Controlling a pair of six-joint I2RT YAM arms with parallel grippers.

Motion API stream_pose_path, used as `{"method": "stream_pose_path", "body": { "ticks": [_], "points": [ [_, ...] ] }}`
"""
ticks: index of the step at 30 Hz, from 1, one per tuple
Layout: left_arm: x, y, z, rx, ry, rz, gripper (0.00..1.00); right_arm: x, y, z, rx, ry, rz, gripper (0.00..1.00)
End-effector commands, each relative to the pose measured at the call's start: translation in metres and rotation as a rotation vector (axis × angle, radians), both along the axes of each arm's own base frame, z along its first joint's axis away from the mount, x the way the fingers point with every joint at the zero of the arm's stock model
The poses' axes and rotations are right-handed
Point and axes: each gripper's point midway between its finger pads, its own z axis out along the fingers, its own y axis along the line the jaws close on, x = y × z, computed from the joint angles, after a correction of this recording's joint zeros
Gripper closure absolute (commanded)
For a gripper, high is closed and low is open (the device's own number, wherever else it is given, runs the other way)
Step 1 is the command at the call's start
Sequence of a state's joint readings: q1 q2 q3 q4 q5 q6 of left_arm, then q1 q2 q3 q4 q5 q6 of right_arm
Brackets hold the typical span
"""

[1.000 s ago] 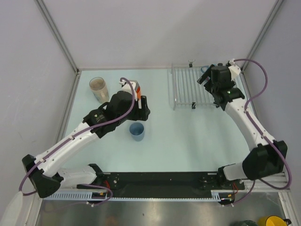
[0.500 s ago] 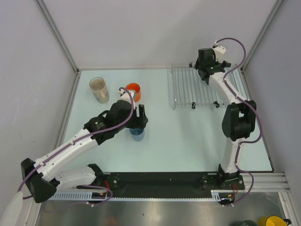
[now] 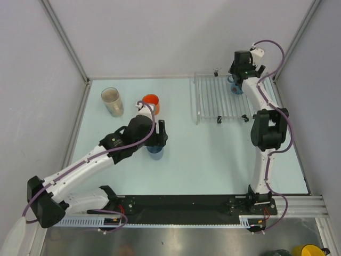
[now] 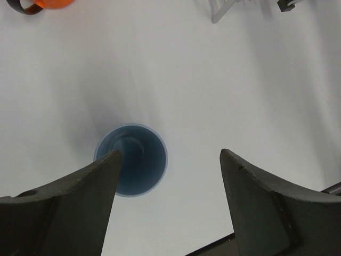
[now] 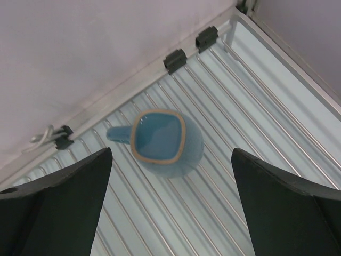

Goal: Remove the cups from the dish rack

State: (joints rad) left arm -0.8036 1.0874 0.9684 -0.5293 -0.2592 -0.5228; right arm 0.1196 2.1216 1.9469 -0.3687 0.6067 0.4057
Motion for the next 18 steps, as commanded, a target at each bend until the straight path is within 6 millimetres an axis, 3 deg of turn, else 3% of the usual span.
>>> {"method": "stream_pose_path", "body": {
  "ticks": [1,7,18],
  "points": [
    [0.009,-0.004,0.003,-0.018,-0.03,0.013,0.2,0.026,-0.003,0.017,0.021,-0.079,0.025,0.0],
    [0.011,-0.01,-0.001,-0.016,-0.014,0.002,0.2,0.039,-0.011,0.005,0.063,-0.082,0.018,0.0],
    [0.012,-0.017,-0.012,-0.005,0.02,-0.013,0.2,0.043,-0.01,-0.023,0.102,-0.046,0.019,0.0]
  ]
}}
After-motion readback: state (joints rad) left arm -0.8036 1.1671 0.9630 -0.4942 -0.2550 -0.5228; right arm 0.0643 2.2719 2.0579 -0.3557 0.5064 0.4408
